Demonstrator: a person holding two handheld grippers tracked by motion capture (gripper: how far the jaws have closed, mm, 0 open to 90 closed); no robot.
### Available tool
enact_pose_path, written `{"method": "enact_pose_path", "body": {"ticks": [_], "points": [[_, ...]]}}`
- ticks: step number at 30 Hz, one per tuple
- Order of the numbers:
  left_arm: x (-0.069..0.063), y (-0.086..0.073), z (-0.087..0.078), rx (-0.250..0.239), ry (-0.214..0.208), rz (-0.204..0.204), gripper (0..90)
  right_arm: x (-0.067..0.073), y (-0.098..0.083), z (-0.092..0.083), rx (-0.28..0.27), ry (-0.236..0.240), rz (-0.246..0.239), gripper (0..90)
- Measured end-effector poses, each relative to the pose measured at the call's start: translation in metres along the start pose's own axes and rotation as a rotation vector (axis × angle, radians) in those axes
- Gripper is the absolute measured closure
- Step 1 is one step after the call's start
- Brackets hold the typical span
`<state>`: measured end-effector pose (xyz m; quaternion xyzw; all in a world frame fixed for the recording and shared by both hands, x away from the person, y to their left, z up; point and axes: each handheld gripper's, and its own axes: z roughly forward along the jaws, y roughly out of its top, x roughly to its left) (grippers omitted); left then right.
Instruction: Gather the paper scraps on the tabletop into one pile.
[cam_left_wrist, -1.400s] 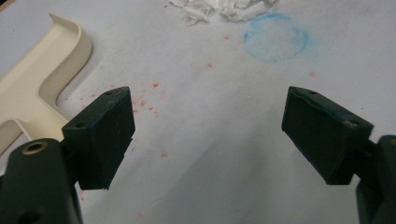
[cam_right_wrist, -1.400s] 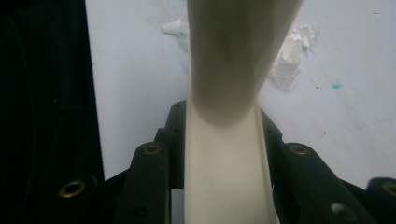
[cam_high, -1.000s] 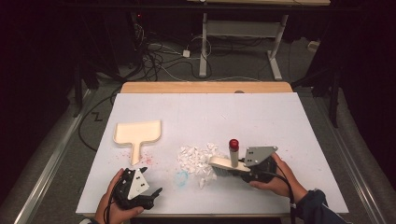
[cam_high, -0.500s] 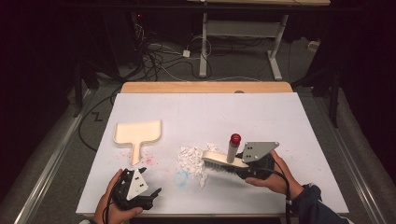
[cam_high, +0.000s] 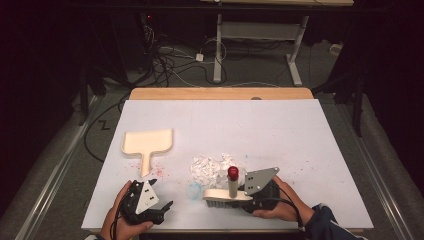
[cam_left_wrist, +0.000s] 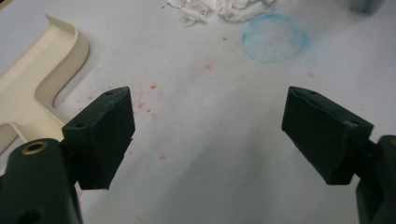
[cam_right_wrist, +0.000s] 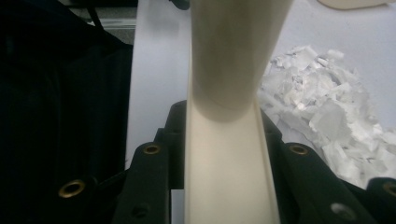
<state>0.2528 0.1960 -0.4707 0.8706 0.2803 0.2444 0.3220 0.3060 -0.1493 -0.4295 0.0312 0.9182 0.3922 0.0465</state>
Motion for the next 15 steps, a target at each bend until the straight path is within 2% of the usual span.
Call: {"method": "enact_pose_path", "body": {"ticks": [2, 6, 8, 10, 11, 13, 15], "points": [[0.000, 0.000, 0.000, 0.000, -0.001, 0.000, 16.3, -0.007, 0.001, 0.004, -0.005, -0.004, 0.006, 67.6], [0.001, 0.000, -0.001, -0.002, 0.003, -0.001, 16.3, -0.027, 0.005, 0.011, -0.004, -0.054, 0.015, 67.6], [0.001, 0.000, -0.001, -0.007, 0.001, -0.006, 16.3, -0.039, 0.006, 0.015, -0.014, -0.056, 0.034, 67.5], [0.001, 0.000, -0.001, -0.007, 0.003, -0.011, 16.3, -0.047, 0.007, 0.019, -0.008, -0.076, 0.029, 67.5], [0.001, 0.001, 0.000, -0.006, 0.002, -0.015, 16.3, -0.051, 0.007, 0.020, -0.012, -0.066, 0.033, 67.4], [0.000, 0.001, 0.001, -0.003, 0.001, -0.015, 16.3, -0.055, 0.007, 0.021, -0.011, -0.082, 0.032, 67.4], [-0.001, 0.001, 0.001, 0.005, -0.001, -0.007, 16.3, -0.057, 0.007, 0.020, -0.015, -0.077, 0.041, 67.4]]}}
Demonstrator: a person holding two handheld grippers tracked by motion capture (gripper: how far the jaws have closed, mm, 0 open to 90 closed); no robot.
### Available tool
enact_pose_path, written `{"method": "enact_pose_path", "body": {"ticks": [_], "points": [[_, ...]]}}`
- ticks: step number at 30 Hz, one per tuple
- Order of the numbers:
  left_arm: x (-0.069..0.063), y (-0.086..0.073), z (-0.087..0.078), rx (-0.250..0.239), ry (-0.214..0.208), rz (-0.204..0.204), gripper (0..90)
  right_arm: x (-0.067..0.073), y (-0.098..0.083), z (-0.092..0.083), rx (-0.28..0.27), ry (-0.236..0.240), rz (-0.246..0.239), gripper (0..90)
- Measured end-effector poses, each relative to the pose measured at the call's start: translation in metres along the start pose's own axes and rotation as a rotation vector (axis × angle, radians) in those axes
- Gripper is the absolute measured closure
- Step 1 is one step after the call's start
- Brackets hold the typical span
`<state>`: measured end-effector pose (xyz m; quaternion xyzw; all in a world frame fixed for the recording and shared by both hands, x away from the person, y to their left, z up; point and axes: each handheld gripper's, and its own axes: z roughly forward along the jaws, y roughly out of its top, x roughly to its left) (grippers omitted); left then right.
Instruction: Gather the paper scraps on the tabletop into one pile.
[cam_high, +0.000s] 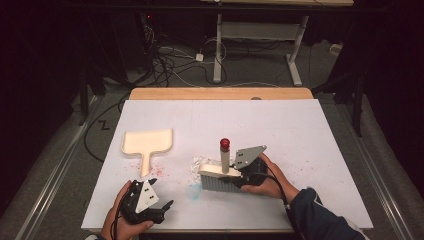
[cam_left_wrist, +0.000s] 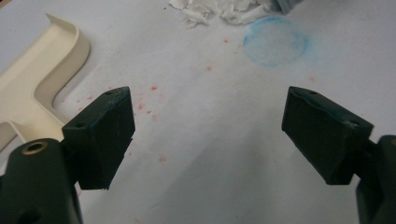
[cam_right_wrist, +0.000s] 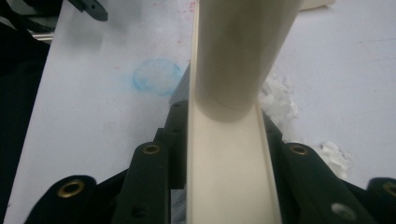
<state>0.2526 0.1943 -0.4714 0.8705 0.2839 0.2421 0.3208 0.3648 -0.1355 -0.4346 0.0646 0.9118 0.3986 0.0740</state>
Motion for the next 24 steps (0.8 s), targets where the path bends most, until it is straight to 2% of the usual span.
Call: {"method": "enact_pose_path", "body": {"ticks": [3, 4, 7, 13, 16, 20, 22, 24], "points": [[-0.001, -0.001, -0.002, -0.002, 0.007, -0.002, 16.3, 0.000, 0.002, -0.004, 0.000, -0.032, -0.009, 67.6], [-0.001, -0.002, -0.003, -0.004, 0.008, -0.003, 16.3, 0.001, 0.003, -0.006, -0.004, -0.058, -0.013, 67.6], [-0.002, -0.002, -0.003, -0.003, 0.014, -0.001, 16.3, 0.003, 0.006, -0.013, -0.033, -0.048, 0.000, 67.6], [0.001, -0.003, -0.003, -0.003, 0.013, -0.004, 16.3, 0.009, 0.016, -0.046, -0.088, -0.142, 0.020, 67.6], [0.000, -0.003, -0.003, -0.008, 0.008, 0.002, 16.3, 0.005, 0.013, -0.066, -0.116, -0.218, 0.079, 67.6], [-0.003, -0.001, -0.003, -0.007, 0.001, 0.019, 16.3, -0.005, 0.000, -0.080, -0.124, -0.339, 0.197, 67.6], [-0.003, 0.000, -0.002, -0.016, -0.003, 0.018, 16.3, -0.009, -0.006, -0.080, -0.085, -0.428, 0.231, 67.6], [-0.003, 0.001, -0.002, -0.017, -0.007, 0.019, 16.3, -0.013, -0.012, -0.077, -0.054, -0.469, 0.263, 67.6]]}}
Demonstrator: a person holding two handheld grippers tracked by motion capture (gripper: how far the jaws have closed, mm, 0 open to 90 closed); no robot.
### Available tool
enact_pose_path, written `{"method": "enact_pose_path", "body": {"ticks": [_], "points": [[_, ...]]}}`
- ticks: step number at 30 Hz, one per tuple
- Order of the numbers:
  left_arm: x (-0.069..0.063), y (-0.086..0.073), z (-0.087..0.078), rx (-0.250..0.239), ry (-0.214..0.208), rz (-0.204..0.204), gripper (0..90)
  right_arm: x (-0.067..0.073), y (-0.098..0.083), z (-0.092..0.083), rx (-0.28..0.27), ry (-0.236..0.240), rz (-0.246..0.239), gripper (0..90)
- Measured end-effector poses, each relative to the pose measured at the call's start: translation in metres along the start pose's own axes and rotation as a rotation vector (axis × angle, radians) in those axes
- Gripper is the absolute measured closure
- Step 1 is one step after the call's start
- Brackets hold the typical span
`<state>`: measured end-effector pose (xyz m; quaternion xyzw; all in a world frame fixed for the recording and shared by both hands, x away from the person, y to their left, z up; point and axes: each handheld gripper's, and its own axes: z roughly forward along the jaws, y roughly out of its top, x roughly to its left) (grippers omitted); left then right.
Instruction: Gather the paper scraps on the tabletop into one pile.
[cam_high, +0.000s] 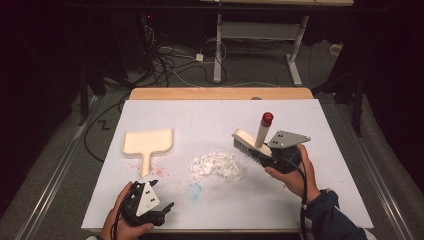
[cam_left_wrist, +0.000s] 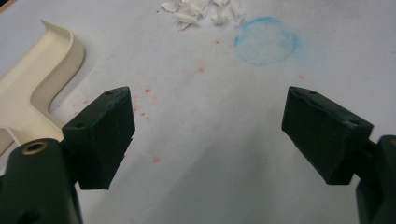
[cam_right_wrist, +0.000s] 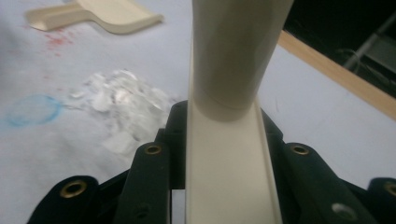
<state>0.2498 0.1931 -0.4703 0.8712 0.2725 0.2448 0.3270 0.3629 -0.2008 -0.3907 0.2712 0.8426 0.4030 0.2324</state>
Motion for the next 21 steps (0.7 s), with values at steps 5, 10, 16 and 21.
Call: {"method": "enact_pose_path", "body": {"ticks": [5, 10, 16, 21], "points": [[0.001, 0.002, 0.002, 0.001, -0.009, 0.004, 16.3, -0.004, -0.009, 0.026, 0.074, -0.099, 0.052, 67.6], [0.002, 0.002, 0.003, -0.004, -0.015, -0.001, 16.3, -0.003, -0.015, 0.053, 0.137, -0.190, 0.091, 67.6], [0.001, 0.002, 0.002, -0.011, -0.018, -0.007, 16.3, 0.021, -0.009, 0.069, 0.129, -0.173, 0.080, 67.5], [0.002, 0.001, 0.000, -0.028, -0.023, -0.017, 16.3, 0.046, -0.003, 0.077, 0.125, -0.152, 0.079, 67.2]]}}
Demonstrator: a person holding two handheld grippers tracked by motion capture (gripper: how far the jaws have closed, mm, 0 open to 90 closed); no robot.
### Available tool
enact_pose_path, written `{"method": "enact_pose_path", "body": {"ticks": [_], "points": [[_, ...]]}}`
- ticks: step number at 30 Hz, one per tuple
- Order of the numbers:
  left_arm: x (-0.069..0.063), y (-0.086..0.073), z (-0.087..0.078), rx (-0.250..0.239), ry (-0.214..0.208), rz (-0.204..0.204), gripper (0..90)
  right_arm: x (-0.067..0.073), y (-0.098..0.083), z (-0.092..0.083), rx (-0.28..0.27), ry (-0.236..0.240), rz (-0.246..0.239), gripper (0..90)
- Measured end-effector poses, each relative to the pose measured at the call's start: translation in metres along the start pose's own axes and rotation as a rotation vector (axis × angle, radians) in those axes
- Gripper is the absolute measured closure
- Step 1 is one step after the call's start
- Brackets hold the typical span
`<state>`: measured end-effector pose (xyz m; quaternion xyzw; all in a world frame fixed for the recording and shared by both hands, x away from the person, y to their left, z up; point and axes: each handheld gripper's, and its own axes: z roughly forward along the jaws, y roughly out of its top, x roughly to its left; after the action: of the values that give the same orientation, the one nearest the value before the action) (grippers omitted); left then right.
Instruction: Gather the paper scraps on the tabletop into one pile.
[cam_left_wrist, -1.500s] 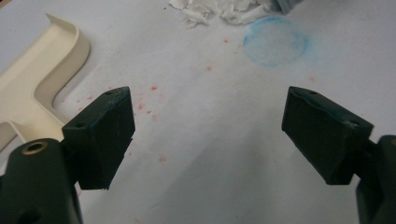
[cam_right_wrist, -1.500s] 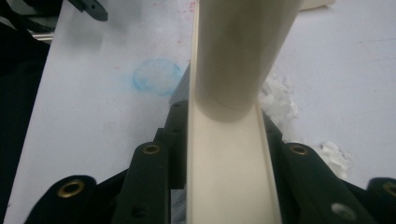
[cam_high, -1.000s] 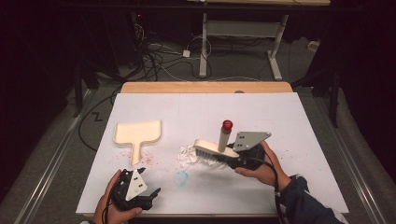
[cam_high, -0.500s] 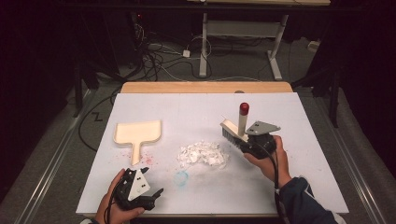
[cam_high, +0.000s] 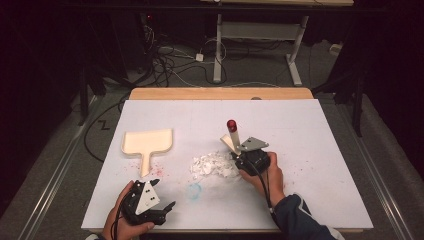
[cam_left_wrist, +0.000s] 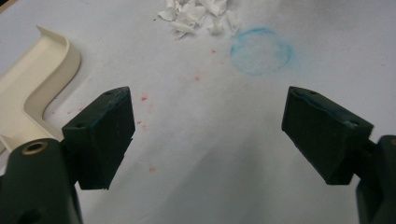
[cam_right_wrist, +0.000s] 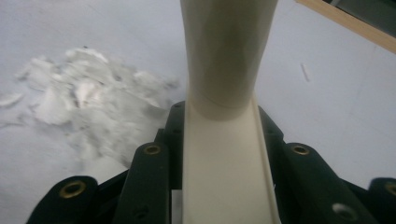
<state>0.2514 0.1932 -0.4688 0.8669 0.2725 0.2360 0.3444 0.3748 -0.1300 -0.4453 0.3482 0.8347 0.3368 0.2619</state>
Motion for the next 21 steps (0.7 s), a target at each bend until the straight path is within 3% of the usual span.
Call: {"method": "enact_pose_path", "body": {"ticks": [4, 9, 11, 13, 16, 18, 21], "points": [[0.002, 0.000, 0.001, 0.000, -0.003, -0.011, 16.3, 0.019, 0.009, 0.004, -0.008, 0.001, 0.001, 67.3], [0.002, 0.002, 0.002, -0.003, 0.007, 0.005, 16.3, 0.043, 0.023, 0.010, -0.038, 0.036, -0.031, 67.5], [0.001, 0.002, 0.002, 0.000, 0.007, 0.007, 16.3, 0.050, 0.026, 0.011, -0.041, 0.029, -0.056, 67.5], [0.000, 0.002, 0.002, -0.003, 0.009, 0.004, 16.3, 0.049, 0.026, 0.010, -0.048, 0.030, -0.061, 67.6], [-0.001, 0.002, 0.002, 0.002, 0.017, 0.007, 16.3, 0.036, 0.027, 0.002, -0.082, 0.038, -0.032, 67.6], [-0.002, 0.002, 0.001, 0.005, 0.014, 0.004, 16.3, 0.029, 0.029, -0.005, -0.099, 0.023, -0.044, 67.6], [-0.002, 0.002, 0.001, 0.014, 0.023, 0.017, 16.3, 0.018, 0.030, -0.014, -0.124, 0.040, -0.041, 67.6]]}}
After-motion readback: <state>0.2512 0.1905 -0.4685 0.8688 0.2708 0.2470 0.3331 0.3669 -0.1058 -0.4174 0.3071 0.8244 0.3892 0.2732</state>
